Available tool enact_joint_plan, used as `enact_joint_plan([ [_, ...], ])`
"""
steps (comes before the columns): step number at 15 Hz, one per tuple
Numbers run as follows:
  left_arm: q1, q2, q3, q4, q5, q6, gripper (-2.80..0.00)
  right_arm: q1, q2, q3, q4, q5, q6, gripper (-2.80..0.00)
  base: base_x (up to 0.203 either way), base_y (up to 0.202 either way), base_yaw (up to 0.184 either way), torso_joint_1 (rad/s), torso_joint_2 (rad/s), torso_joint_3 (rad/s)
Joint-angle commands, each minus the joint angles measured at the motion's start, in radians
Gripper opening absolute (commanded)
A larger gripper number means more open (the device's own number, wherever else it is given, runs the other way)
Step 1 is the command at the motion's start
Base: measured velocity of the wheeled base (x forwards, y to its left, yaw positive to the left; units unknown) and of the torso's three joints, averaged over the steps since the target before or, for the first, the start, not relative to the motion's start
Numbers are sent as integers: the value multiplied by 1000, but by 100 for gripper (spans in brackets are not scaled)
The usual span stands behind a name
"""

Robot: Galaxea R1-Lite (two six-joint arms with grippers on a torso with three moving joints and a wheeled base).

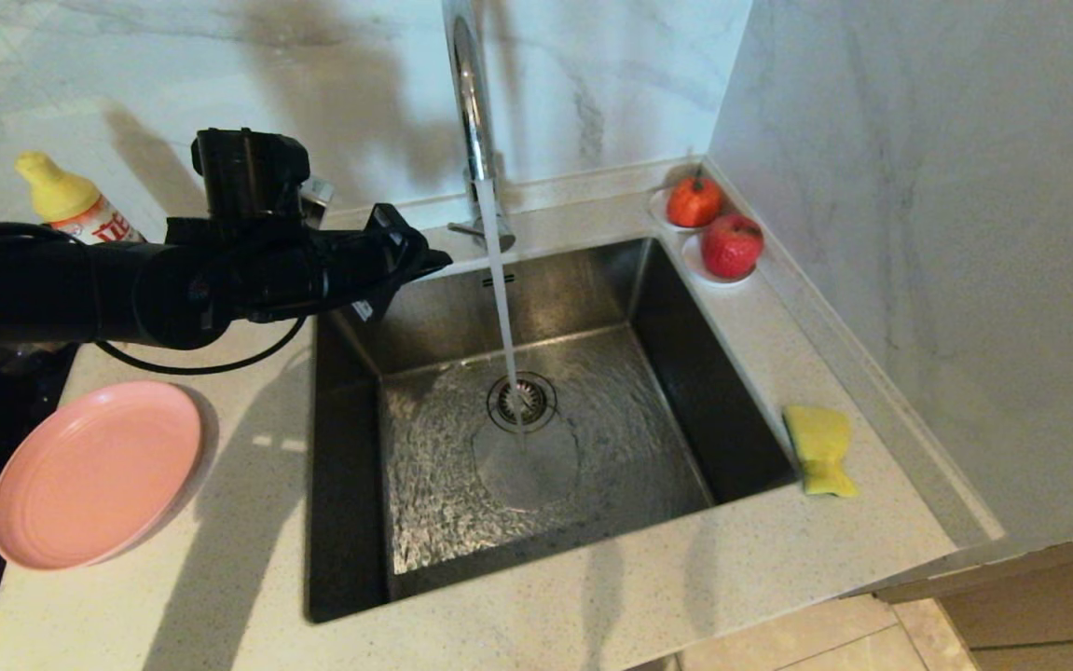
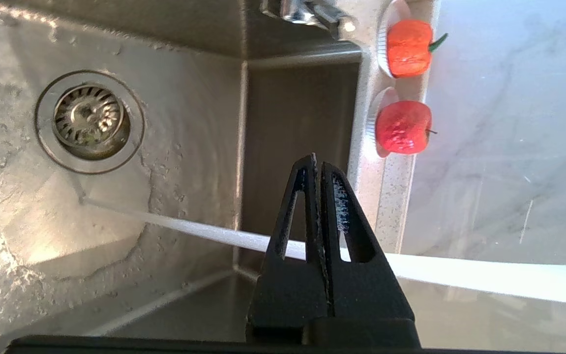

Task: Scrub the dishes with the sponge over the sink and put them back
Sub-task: Turn off the faucet

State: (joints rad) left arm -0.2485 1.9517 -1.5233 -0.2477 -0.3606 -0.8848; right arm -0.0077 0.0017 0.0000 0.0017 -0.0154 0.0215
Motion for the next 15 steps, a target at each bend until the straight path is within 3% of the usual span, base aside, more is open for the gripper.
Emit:
enact_joint_plan([
  [1, -2, 5, -11, -2, 0, -5, -280, 0, 1, 2, 0, 0, 1, -280, 0, 0, 0, 0, 0, 0],
  [10, -9, 69, -62, -4, 10, -3, -280, 0, 1, 1, 0, -1, 0, -280, 0, 0, 0, 0, 0, 0],
  [15, -9, 109, -120, -5, 77, -2, -280, 0, 1, 2, 0, -1, 0, -280, 0, 0, 0, 0, 0, 0],
])
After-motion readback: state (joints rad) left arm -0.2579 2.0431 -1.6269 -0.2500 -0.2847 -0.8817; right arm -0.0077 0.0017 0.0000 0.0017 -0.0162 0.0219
